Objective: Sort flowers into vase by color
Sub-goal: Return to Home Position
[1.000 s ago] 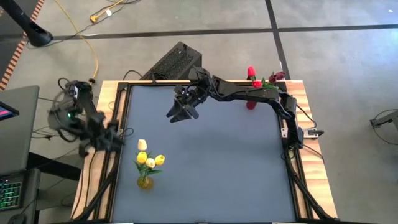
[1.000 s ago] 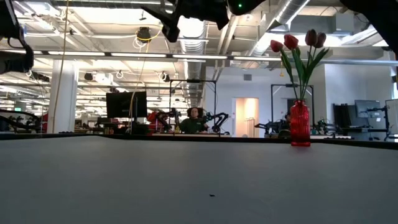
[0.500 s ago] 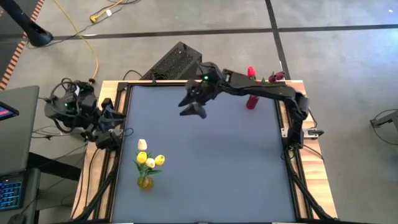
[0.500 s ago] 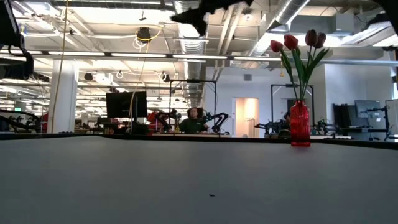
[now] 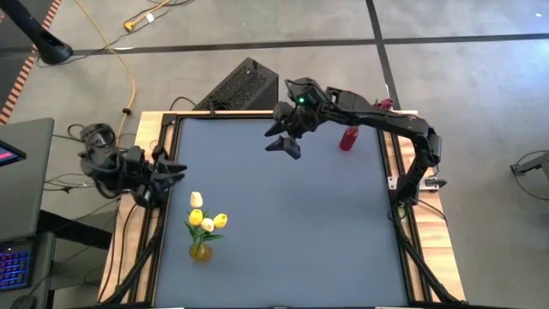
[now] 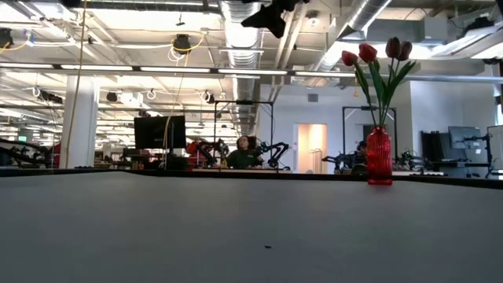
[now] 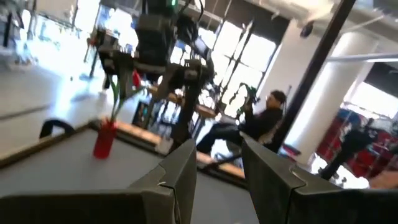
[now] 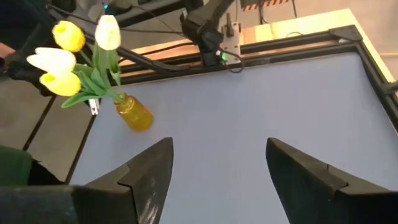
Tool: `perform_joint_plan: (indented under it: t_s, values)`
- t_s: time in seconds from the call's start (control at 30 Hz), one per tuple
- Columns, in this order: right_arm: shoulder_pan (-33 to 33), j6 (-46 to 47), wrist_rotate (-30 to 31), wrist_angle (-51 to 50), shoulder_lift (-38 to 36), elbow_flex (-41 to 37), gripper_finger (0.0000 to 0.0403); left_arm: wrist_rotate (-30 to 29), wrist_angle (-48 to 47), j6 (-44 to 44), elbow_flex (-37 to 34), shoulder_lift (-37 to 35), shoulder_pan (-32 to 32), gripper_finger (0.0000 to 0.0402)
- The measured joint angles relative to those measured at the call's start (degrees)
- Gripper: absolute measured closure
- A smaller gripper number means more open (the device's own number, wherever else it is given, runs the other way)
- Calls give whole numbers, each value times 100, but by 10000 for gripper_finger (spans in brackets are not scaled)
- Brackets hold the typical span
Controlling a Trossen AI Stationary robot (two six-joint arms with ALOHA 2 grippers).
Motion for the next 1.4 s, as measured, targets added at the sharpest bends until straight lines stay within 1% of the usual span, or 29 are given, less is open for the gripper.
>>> perform_joint_plan:
  t_s: [0.07,0.17,0.27,0.4,0.5,0.57,0.67,0.77,0.87,0.93,1.03,1.17,1.3,1.4]
  values:
    - [-25,5,0,-41,7,0,121,451,193,52,-125,35,523,285]
    - [-20,6,0,-74,26,0,121,1227,101,-175,-154,153,1349,285]
    - [-6,-1,-2,-116,24,0,121,1943,189,-224,-154,210,2185,285]
    - [-8,-32,0,-256,-79,-4,121,2787,179,-244,-147,287,3241,285]
    - [-10,-46,58,-472,-184,-4,121,3298,82,-255,-98,176,3862,285]
    - [16,-53,189,-498,-278,-129,121,3378,-153,-257,25,73,4193,285]
    - [34,-6,341,-309,-592,-672,121,3368,-873,-251,172,-91,4577,285]
    - [27,241,461,324,-1121,-1446,121,3548,-1299,-292,174,-298,4778,285]
    - [-22,564,483,1169,-1728,-2353,121,3793,-1494,-210,150,-559,4815,285]
    - [-23,802,603,1728,-2142,-2953,121,3802,-1763,-198,145,-717,4813,285]
    - [-15,1260,915,2391,-2765,-3767,121,3607,-2104,-202,137,-1022,4813,285]
    - [-25,1859,1023,2830,-3367,-4600,121,3378,-2504,-391,137,-1400,4813,285]
    - [193,1948,1107,3031,-3818,-5022,121,3178,-2723,-456,139,-1705,4813,285]
    - [511,1684,1510,2915,-4107,-5170,121,2962,-2963,-450,139,-1816,4813,285]
